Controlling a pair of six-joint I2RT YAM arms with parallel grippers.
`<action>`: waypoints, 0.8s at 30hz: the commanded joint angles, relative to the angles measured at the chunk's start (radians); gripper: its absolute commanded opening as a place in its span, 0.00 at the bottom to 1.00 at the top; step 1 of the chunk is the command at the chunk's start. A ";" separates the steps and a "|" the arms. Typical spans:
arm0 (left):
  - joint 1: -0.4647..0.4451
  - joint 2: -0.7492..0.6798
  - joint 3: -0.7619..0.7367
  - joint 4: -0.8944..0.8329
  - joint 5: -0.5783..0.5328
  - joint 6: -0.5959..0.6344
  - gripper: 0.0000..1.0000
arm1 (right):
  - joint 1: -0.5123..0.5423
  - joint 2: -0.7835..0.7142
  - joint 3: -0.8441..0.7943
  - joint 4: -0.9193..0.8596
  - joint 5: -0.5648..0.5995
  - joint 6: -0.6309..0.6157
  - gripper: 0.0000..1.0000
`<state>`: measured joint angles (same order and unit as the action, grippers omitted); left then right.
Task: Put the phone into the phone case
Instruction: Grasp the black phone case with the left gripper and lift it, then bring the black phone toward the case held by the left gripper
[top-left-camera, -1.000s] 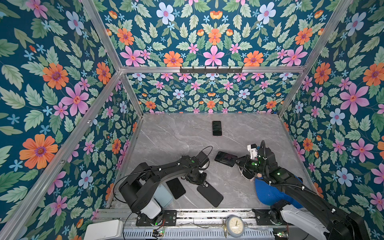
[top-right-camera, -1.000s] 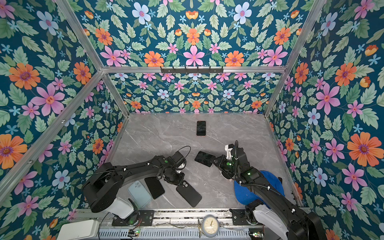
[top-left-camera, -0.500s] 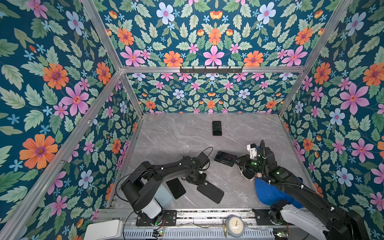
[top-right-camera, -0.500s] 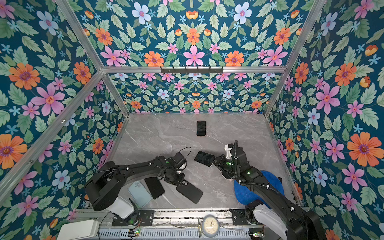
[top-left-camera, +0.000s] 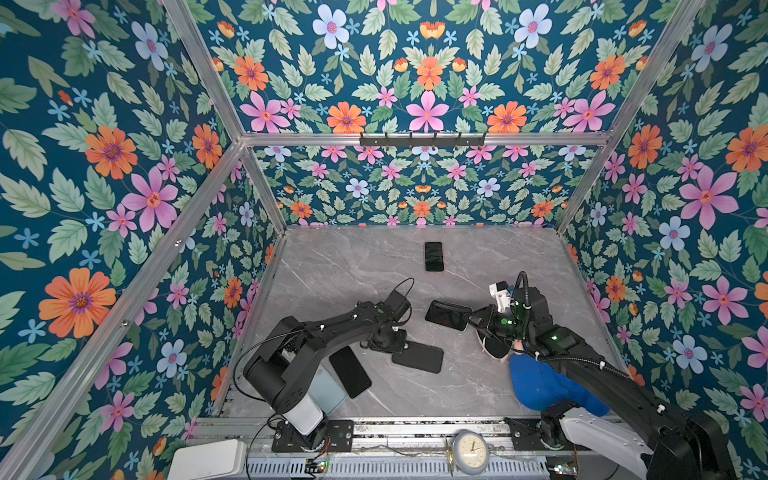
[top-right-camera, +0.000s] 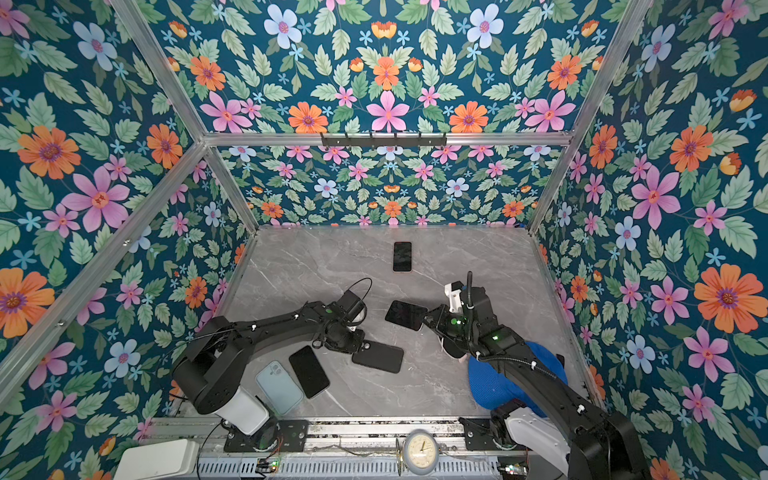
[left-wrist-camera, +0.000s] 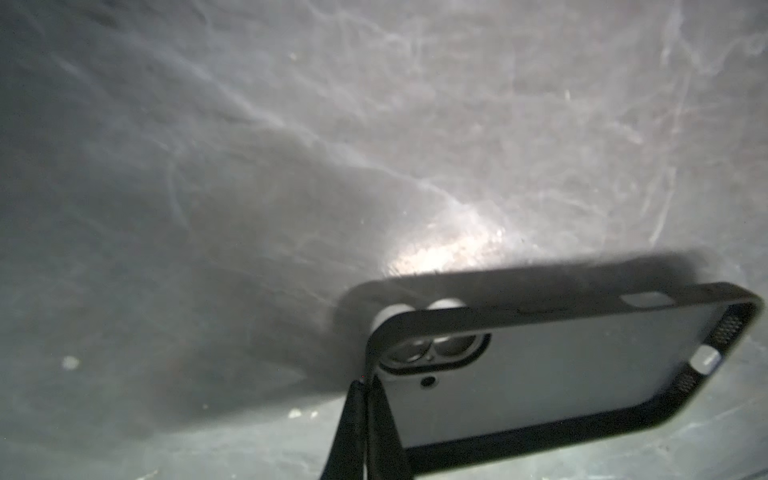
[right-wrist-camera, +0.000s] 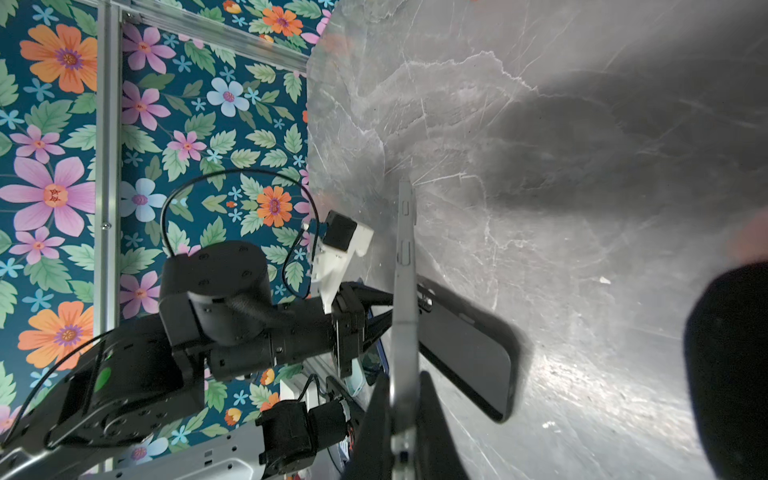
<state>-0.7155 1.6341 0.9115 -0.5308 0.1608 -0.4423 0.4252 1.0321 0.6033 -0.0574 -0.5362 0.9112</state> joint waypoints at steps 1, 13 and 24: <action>0.037 0.019 0.025 0.031 0.015 0.037 0.02 | 0.000 0.038 0.025 0.050 -0.103 -0.040 0.00; 0.097 0.026 0.027 0.082 0.085 0.034 0.22 | 0.000 0.268 0.055 0.197 -0.338 -0.044 0.00; 0.184 -0.092 -0.118 0.298 0.232 -0.109 0.30 | 0.000 0.428 0.069 0.273 -0.402 -0.050 0.00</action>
<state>-0.5453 1.5562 0.8108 -0.3050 0.3420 -0.5030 0.4240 1.4506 0.6739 0.1265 -0.8894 0.8368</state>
